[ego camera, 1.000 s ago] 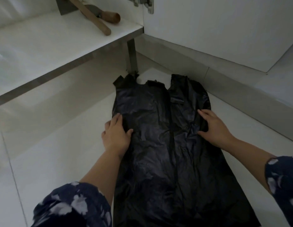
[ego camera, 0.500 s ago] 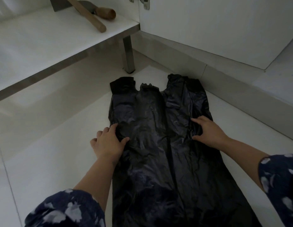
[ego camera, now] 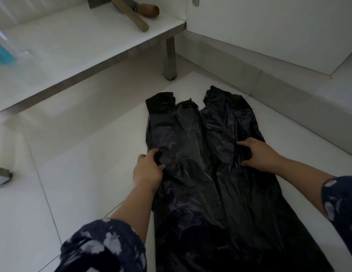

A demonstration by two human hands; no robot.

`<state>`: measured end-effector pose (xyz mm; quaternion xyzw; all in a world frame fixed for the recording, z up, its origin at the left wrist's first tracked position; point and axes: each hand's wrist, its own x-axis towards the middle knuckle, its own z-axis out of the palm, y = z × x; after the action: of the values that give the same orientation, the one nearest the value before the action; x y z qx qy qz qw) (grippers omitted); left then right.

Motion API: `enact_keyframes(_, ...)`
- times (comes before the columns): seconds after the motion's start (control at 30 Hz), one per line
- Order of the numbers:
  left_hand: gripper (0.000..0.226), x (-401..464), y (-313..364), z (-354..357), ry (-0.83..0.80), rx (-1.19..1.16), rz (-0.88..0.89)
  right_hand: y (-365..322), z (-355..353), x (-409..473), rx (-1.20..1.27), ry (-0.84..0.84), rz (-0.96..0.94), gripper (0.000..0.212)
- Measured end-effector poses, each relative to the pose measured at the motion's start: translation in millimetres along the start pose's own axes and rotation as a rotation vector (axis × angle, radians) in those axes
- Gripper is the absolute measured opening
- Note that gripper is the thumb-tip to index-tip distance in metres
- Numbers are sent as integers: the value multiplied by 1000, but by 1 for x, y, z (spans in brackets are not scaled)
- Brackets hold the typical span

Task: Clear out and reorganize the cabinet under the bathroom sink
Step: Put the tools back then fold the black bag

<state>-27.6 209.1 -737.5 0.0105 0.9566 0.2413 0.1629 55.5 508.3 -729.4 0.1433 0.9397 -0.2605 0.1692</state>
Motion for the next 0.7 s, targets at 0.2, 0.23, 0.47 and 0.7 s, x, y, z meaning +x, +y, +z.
enact_keyframes(0.2, 46, -7, -11, 3, 12, -157, 14, -5, 9, -10, -21, 26, -53, 73)
enact_keyframes(0.23, 43, -7, -14, 3, 27, -219, 10, -5, 9, -11, -19, 26, -54, 73)
enact_keyframes(0.47, 44, -18, -16, -12, 113, -347, 70, -9, -2, -16, 60, 56, -30, 70)
enact_keyframes(0.7, 46, 1, 11, -59, 126, -440, 239, -25, -44, -12, 307, 163, -65, 74)
